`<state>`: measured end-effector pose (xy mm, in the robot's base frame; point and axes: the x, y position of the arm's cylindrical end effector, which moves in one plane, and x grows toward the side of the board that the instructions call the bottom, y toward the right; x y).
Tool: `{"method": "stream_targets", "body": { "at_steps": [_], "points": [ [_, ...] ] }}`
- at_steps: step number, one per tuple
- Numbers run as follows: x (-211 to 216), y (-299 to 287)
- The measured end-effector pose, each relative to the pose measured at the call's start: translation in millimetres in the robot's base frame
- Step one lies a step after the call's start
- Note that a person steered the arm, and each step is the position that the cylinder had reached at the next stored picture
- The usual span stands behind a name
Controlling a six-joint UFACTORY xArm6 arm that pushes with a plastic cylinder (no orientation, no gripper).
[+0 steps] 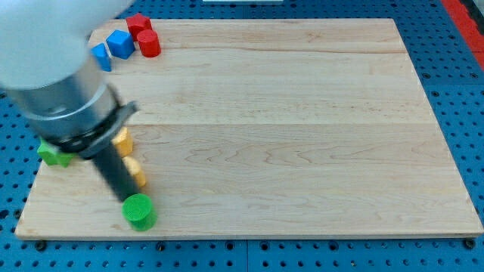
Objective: Push the green circle into the heart
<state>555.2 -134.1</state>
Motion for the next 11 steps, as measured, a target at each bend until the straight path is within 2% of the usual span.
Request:
{"method": "stream_targets", "body": {
  "at_steps": [1,2,3,4,5,6,7,8,10,11],
  "points": [
    [-49,36],
    [-18,67],
    [37,96],
    [38,27],
    [62,53],
    [64,38],
    [63,-34],
    [44,-37],
    [-26,35],
    [-43,67]
  ]
}}
